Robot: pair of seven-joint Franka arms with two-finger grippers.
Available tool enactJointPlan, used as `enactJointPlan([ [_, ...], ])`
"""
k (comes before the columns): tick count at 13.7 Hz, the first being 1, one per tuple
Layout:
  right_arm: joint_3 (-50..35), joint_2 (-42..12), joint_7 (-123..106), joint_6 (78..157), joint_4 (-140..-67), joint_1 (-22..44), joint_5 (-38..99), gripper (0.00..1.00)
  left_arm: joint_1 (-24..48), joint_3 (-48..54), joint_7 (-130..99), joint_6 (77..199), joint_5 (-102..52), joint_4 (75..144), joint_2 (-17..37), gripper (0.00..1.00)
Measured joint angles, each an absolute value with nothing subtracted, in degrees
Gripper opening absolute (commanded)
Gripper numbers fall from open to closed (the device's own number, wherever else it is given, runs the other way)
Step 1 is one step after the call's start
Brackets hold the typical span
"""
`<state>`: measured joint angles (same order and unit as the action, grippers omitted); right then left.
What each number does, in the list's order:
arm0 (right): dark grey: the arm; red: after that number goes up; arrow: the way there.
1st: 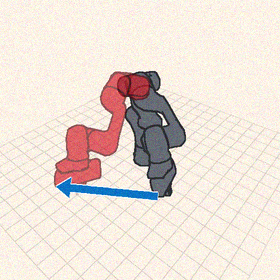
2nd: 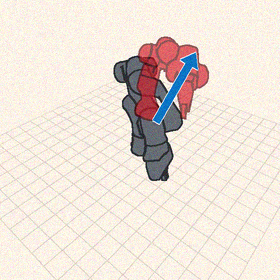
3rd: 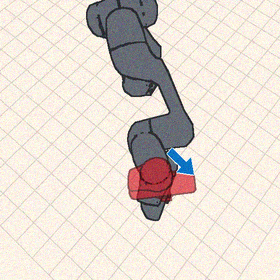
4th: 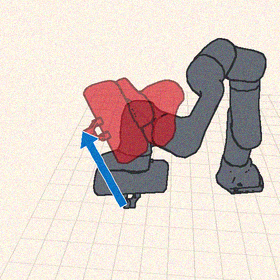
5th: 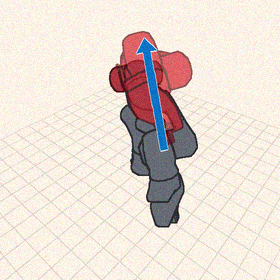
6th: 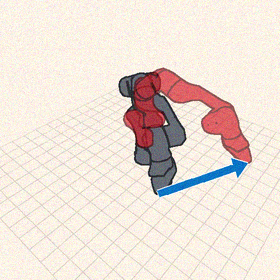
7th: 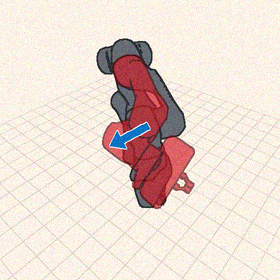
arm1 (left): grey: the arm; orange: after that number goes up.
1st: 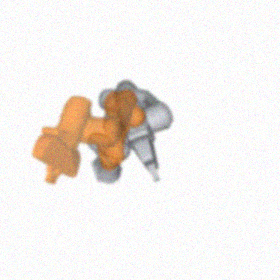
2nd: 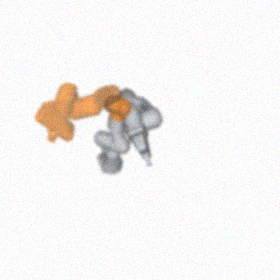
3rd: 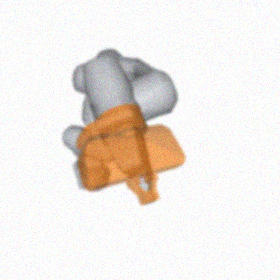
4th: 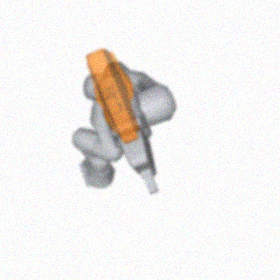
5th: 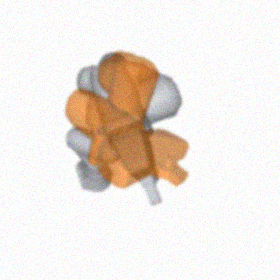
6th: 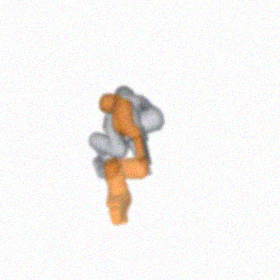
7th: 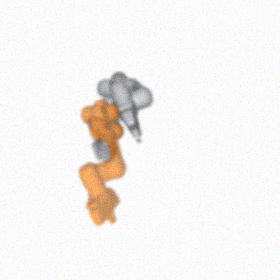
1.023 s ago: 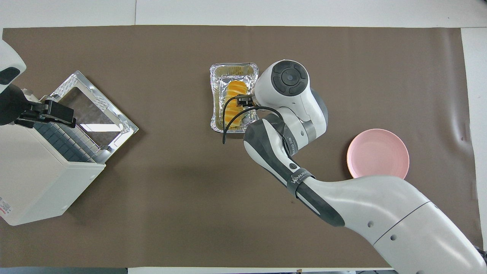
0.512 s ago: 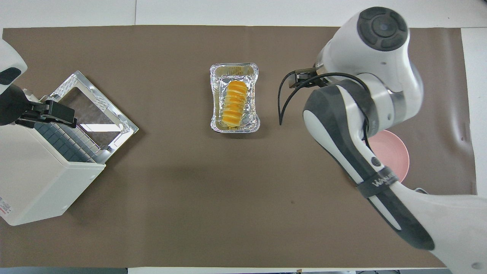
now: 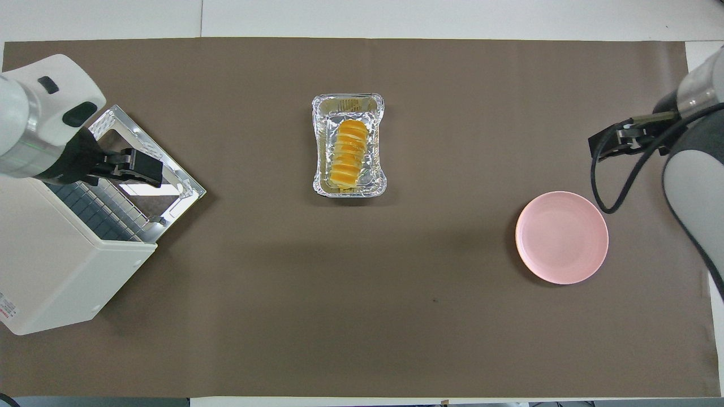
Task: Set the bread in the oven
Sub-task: 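Withdraw the right gripper while the left gripper reaches the foil tray, then grasp the foil tray with the left gripper and lift it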
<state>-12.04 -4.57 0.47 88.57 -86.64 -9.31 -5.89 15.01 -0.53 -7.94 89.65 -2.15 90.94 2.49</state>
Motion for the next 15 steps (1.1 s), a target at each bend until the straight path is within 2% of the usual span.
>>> enactJointPlan([
  [1, -12.0, -3.3, 0.0, 87.3, -86.8, -11.1, -5.7, 1.00, 17.2, -0.5, -11.5, 90.2, -2.9, 89.4, 4.5, 1.00],
  [3, -12.0, -1.2, -0.1, 85.9, -87.1, -12.8, -4.3, 1.00, 21.2, -0.4, -18.4, 90.4, -3.7, 82.3, 11.8, 1.00],
  [6, -12.1, 0.2, 0.0, 86.6, -88.9, -13.0, -2.5, 1.00, 27.5, -0.7, -29.6, 91.0, -3.9, 65.3, 29.0, 1.00],
  [9, -11.8, 0.8, 0.0, 91.9, -94.1, -14.2, -0.5, 1.00, 34.0, -1.8, -37.1, 96.0, -3.9, 56.3, 41.8, 1.00],
  [11, -11.7, 0.8, 0.0, 93.6, -95.1, -14.7, -0.3, 1.00, 38.5, -3.7, -41.3, 99.4, -3.9, 54.1, 45.8, 1.00],
  [15, -11.6, 0.8, 0.0, 94.0, -95.1, -14.7, -0.2, 1.00, 41.4, -4.6, -43.8, 103.0, -3.9, 54.0, 47.3, 1.00],
])
